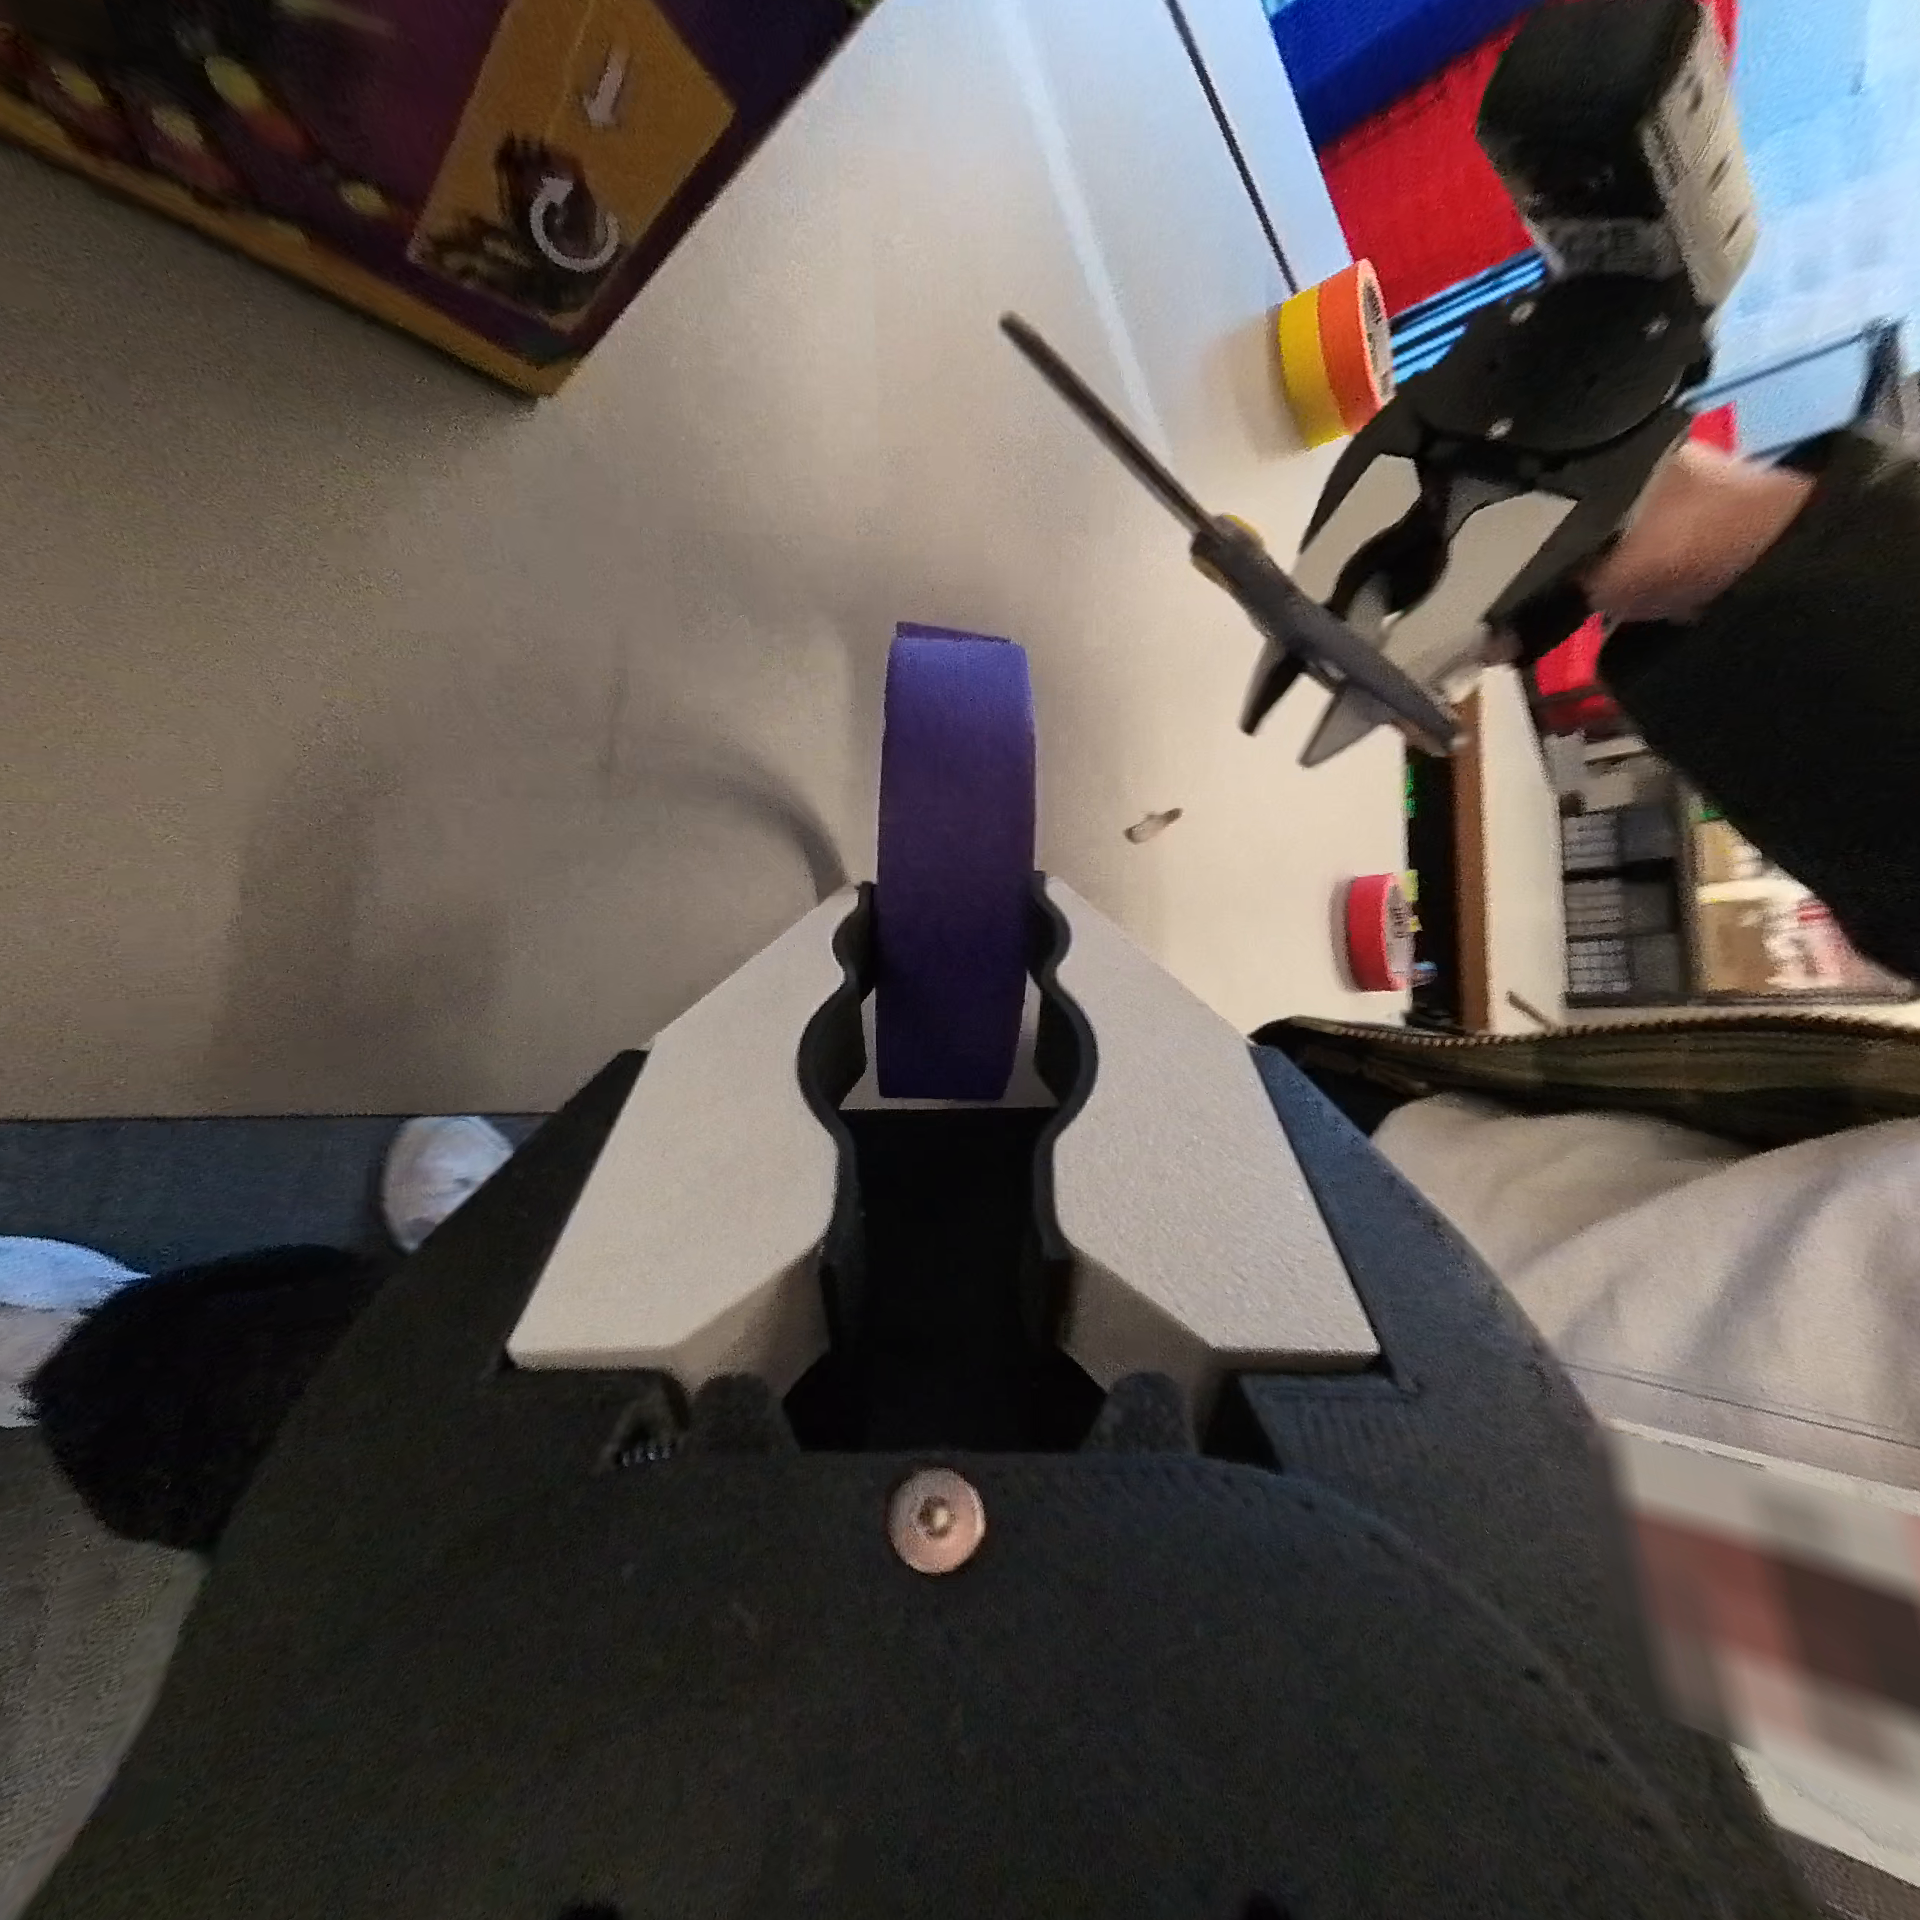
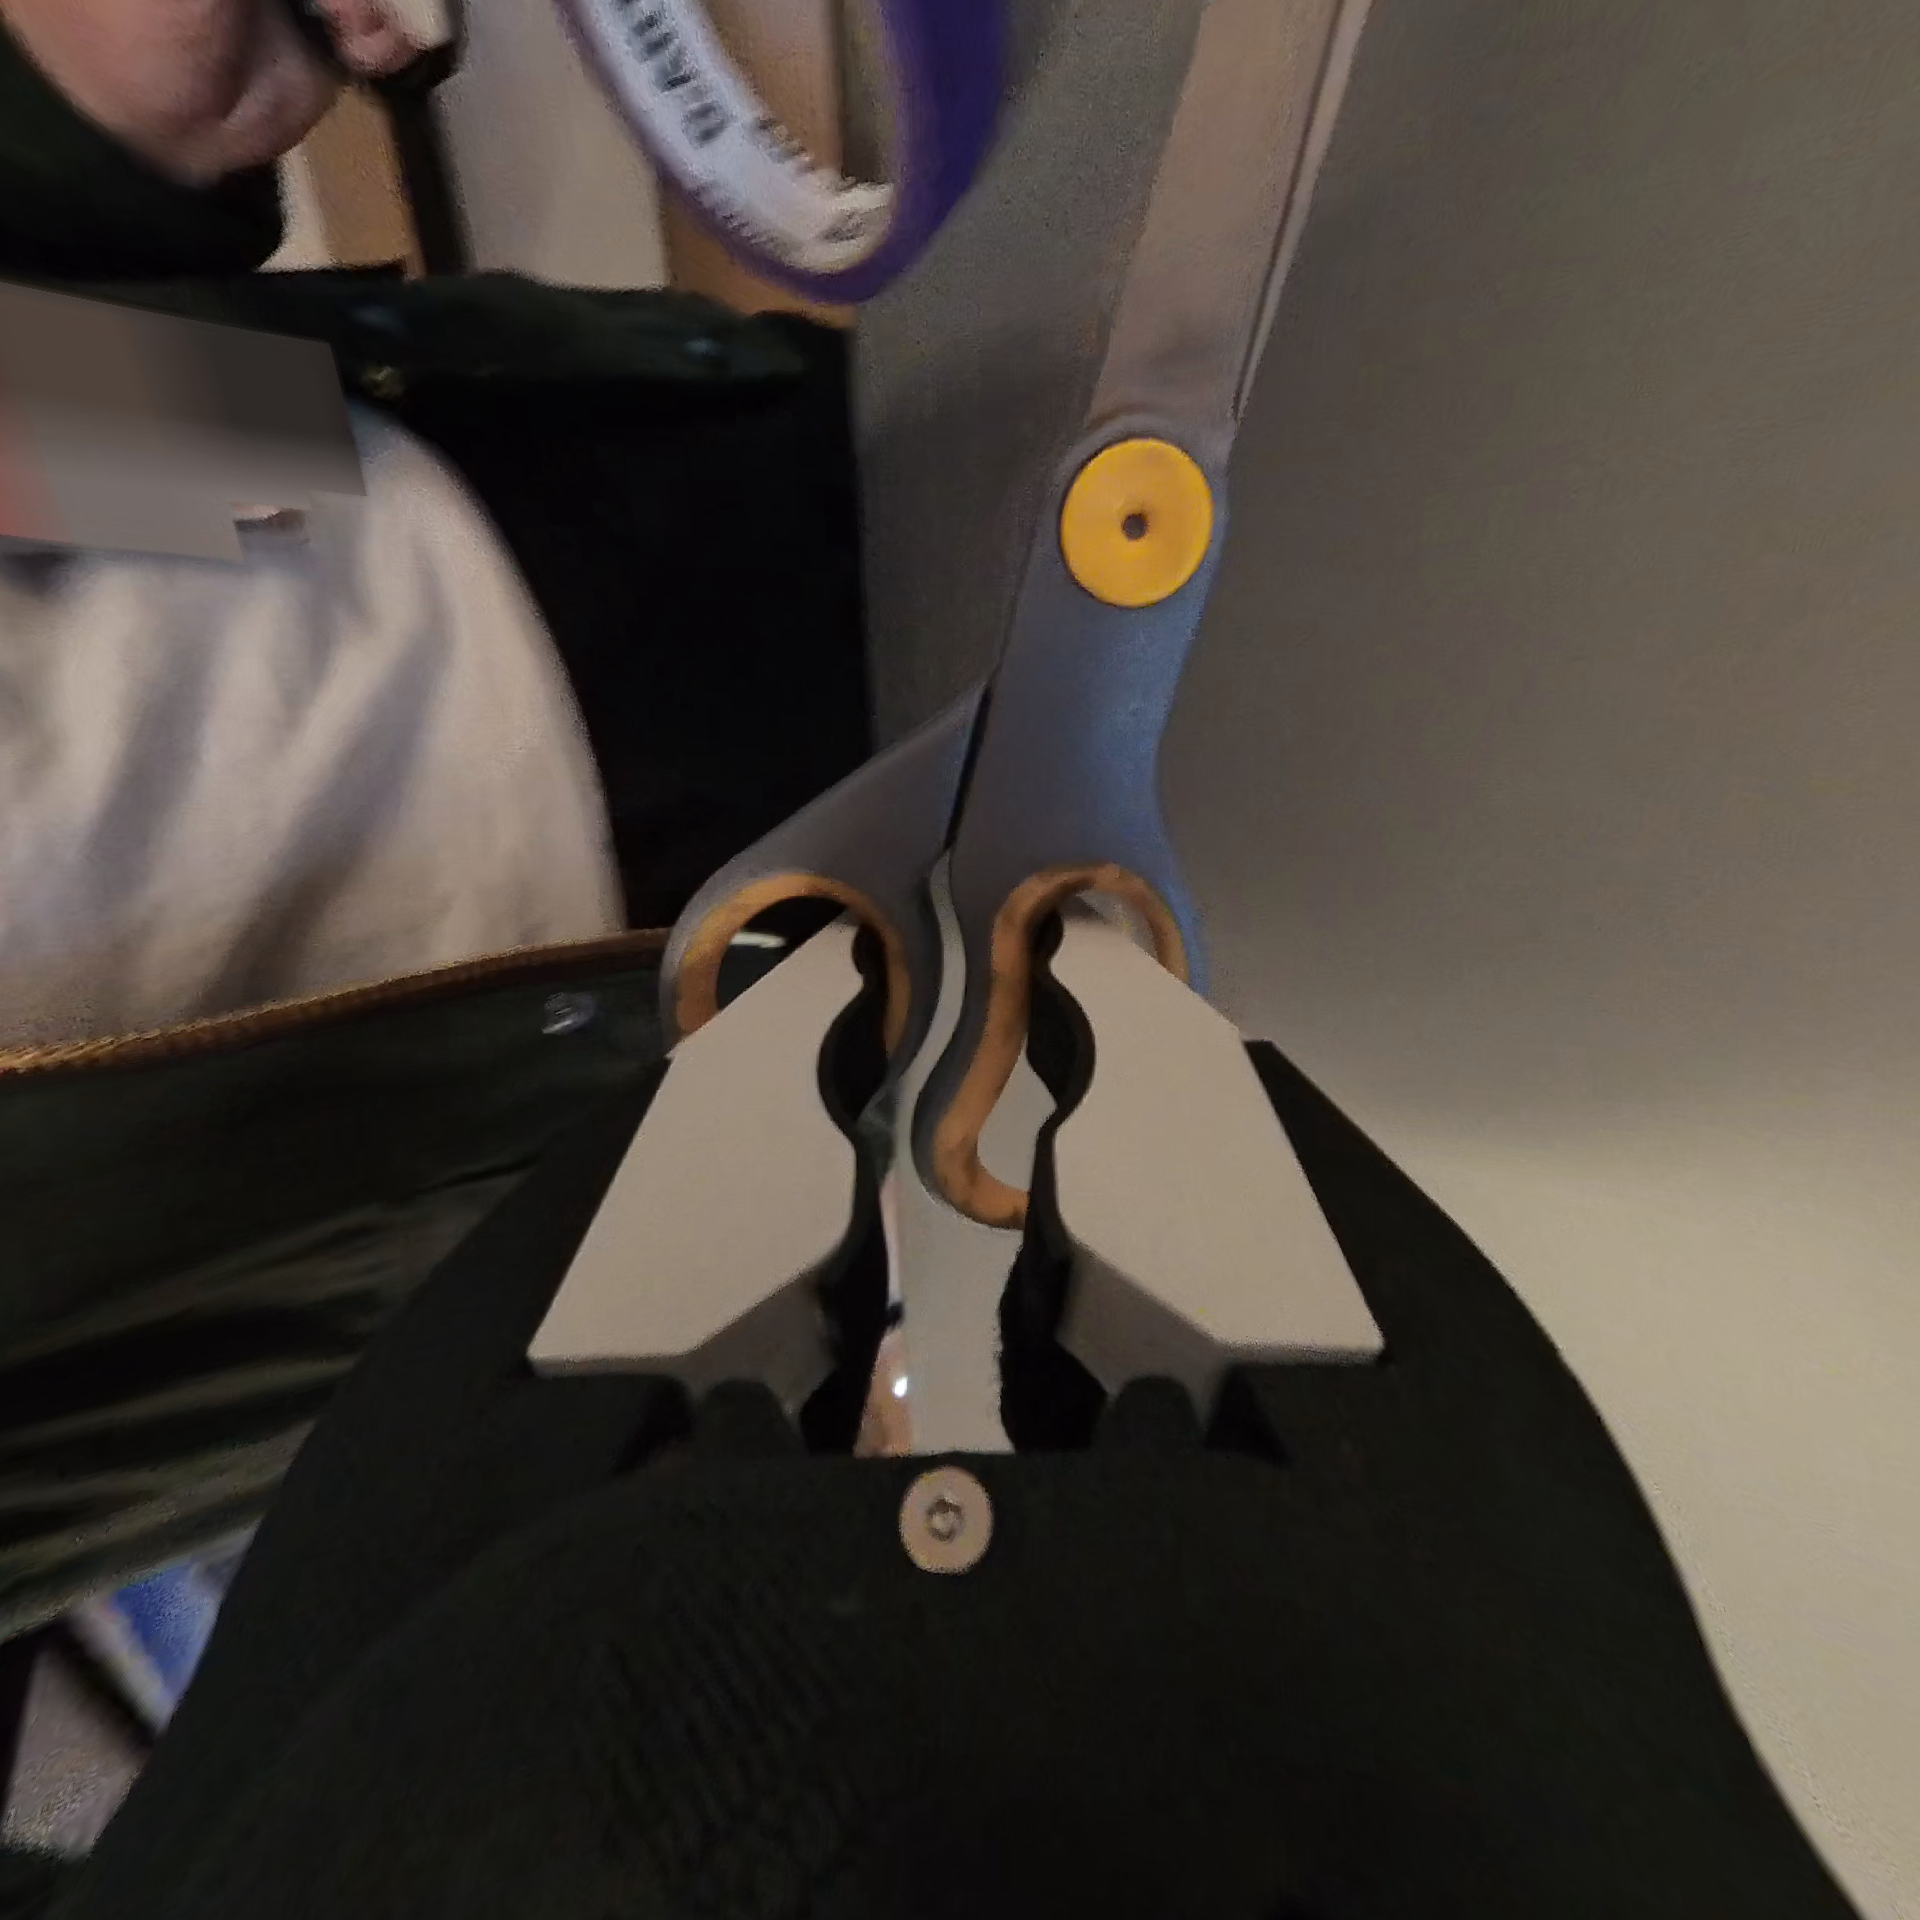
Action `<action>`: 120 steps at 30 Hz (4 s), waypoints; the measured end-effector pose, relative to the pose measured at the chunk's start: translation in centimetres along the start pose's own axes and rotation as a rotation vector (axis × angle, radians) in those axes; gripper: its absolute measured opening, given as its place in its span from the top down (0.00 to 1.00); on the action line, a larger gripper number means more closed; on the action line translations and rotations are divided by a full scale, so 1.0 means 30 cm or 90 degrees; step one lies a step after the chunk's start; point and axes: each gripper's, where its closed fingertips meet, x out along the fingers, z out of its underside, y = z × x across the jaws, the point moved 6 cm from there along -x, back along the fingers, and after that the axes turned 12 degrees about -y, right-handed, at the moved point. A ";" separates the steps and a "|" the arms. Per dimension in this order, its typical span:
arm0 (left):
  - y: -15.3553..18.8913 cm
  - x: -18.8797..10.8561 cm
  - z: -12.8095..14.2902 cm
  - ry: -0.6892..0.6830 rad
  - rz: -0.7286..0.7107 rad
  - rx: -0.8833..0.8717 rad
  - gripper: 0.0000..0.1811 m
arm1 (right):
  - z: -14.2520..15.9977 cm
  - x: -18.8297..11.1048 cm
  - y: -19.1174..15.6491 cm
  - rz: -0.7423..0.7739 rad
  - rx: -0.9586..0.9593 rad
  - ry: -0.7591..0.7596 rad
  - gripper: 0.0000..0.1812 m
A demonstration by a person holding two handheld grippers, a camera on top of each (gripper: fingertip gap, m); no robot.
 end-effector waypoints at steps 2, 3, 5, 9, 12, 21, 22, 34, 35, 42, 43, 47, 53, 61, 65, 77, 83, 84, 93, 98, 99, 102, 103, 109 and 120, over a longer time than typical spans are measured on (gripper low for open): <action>-0.005 0.007 -0.003 0.006 0.027 -0.035 0.85 | 0.039 -0.012 0.071 0.078 0.036 0.016 0.88; -0.006 0.008 -0.004 0.009 0.037 -0.048 0.85 | 0.058 -0.020 0.106 0.119 0.057 0.018 0.88; -0.005 0.006 -0.007 0.018 0.053 -0.067 0.85 | 0.089 -0.035 0.167 0.202 0.083 0.021 0.88; 0.003 -0.004 -0.010 0.034 0.082 -0.100 0.85 | 0.104 -0.055 0.217 0.325 0.084 0.040 0.79; 0.019 -0.019 -0.016 0.054 0.102 -0.116 0.85 | 0.068 -0.107 0.185 0.426 0.067 0.097 0.73; 0.100 -0.041 -0.044 0.110 0.168 -0.120 0.86 | -0.336 -0.017 -0.186 0.293 -0.047 0.360 0.70; 0.111 -0.045 -0.049 0.116 0.181 -0.118 0.86 | -0.361 0.019 -0.183 0.244 -0.028 0.358 0.70; 0.024 -0.261 -0.033 0.144 0.106 -0.065 0.67 | -0.280 0.020 0.127 0.494 0.091 0.172 0.95; 0.008 -0.297 -0.039 0.133 0.065 -0.030 0.68 | -0.272 0.017 0.144 0.512 0.090 0.162 0.94; 0.035 -0.503 -0.231 0.069 -0.146 0.350 0.74 | -0.256 -0.047 0.070 0.507 0.120 0.286 0.80; 0.045 -0.511 -0.273 0.059 -0.170 0.411 0.72 | -0.275 -0.073 0.024 0.499 0.093 0.337 0.78; 0.063 -0.482 -0.415 0.002 -0.227 0.627 0.69 | -0.399 -0.165 -0.235 0.543 -0.134 0.521 0.73; 0.066 -0.382 -0.499 -0.142 -0.187 0.877 0.72 | -0.562 -0.123 -0.338 0.617 -0.202 0.535 0.73; 0.048 -0.265 -0.522 -0.214 -0.162 1.095 0.79 | -0.555 -0.138 -0.387 0.460 -0.028 0.757 0.79; 0.053 -0.245 -0.530 -0.189 -0.155 1.113 0.82 | -0.534 -0.129 -0.397 0.392 0.032 0.796 0.81; 0.034 -0.241 -0.535 -0.108 -0.117 1.093 0.93 | -0.607 -0.151 -0.379 0.337 0.048 0.758 0.86; 0.034 -0.243 -0.527 -0.108 -0.124 1.113 0.93 | -0.624 -0.174 -0.364 0.407 0.035 0.745 0.98; 0.033 -0.244 -0.527 -0.108 -0.121 1.107 0.93 | -0.626 -0.172 -0.358 0.444 0.030 0.718 1.00; 0.033 -0.241 -0.531 -0.102 -0.116 1.092 0.93 | -0.652 -0.162 -0.345 0.238 0.137 0.742 1.00; 0.031 -0.242 -0.530 -0.098 -0.109 1.088 0.93 | -0.675 -0.137 -0.352 0.137 0.197 0.789 1.00; 0.031 -0.242 -0.530 -0.099 -0.108 1.087 0.93 | -0.681 -0.134 -0.353 0.123 0.199 0.796 1.00; 0.032 -0.242 -0.532 -0.102 -0.106 1.089 0.93 | -0.694 -0.126 -0.344 0.100 0.212 0.803 1.00; 0.032 -0.242 -0.532 -0.104 -0.106 1.090 0.93 | -0.697 -0.122 -0.340 0.101 0.213 0.796 1.00; 0.034 -0.242 -0.534 -0.115 -0.104 1.100 0.94 | -0.708 -0.103 -0.319 0.129 0.226 0.782 1.00; 0.035 -0.240 -0.540 -0.121 -0.096 1.093 0.94 | -0.710 -0.101 -0.317 0.146 0.217 0.803 1.00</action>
